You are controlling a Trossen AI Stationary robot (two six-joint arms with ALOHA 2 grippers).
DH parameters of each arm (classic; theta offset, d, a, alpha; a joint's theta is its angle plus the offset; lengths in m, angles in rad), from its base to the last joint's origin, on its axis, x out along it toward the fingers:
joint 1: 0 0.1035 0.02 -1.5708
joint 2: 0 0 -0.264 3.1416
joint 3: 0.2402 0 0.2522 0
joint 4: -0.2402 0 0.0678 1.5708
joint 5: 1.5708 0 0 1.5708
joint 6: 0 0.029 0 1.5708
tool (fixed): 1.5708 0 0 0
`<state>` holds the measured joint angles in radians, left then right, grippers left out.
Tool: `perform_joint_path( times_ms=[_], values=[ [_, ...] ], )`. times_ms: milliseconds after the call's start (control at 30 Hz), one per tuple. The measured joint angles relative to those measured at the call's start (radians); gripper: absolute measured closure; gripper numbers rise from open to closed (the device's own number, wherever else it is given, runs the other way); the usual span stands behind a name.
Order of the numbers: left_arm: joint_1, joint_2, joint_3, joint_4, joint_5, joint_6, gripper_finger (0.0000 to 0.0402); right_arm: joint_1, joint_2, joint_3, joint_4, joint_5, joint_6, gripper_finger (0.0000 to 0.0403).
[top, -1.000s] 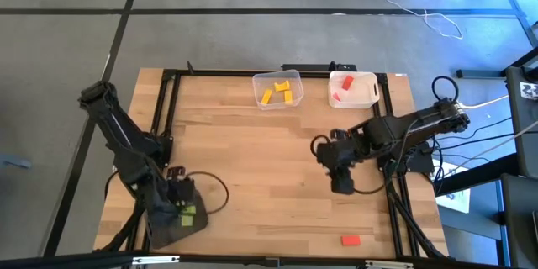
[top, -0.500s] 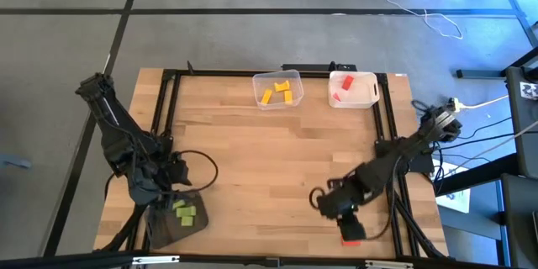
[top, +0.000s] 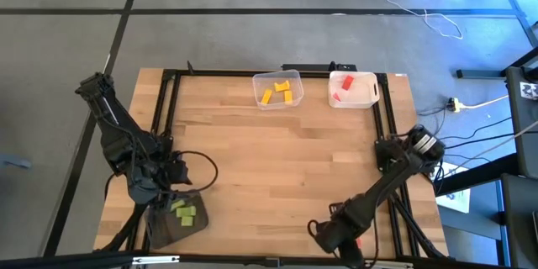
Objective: Sort & place blocks by color
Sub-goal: Put the orange block into the white bin
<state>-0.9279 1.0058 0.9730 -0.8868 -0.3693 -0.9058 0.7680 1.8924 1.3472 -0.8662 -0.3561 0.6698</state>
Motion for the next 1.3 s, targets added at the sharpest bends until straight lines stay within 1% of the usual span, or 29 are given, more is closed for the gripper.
perform_joint_path(
  times_ms=[167,367,500,667,800,933,1100,1300],
  values=[
    [0.0,0.0,0.0,0.0,-0.065,0.002,0.0218,0.017,0.049,0.0,-0.002,0.021,-0.016,0.0231],
    [0.0,0.0,0.0,0.001,-0.068,0.002,0.0218,0.034,0.064,0.0,-0.002,0.022,-0.014,0.0231],
    [0.0,0.001,0.0,0.004,-0.069,0.002,0.0218,0.042,0.064,0.0,-0.006,0.024,0.016,0.0231],
    [0.0,0.001,0.0,0.004,-0.074,0.002,0.0218,0.052,0.064,0.0,-0.008,0.093,0.071,0.0231],
    [0.0,0.001,0.0,0.004,-0.075,0.002,0.0218,0.052,0.064,0.0,-0.009,0.091,0.114,0.0231],
    [0.0,0.001,0.0,0.004,-0.075,0.002,0.0218,0.055,0.064,0.0,-0.009,0.045,0.112,0.0231],
    [0.0,0.001,0.0,0.005,-0.076,0.002,0.0218,0.061,0.064,-0.001,-0.01,0.047,0.111,0.0231],
    [0.0,0.001,0.0,0.005,-0.076,0.001,0.0218,0.064,0.064,-0.037,-0.006,0.048,0.139,0.0231]
  ],
)
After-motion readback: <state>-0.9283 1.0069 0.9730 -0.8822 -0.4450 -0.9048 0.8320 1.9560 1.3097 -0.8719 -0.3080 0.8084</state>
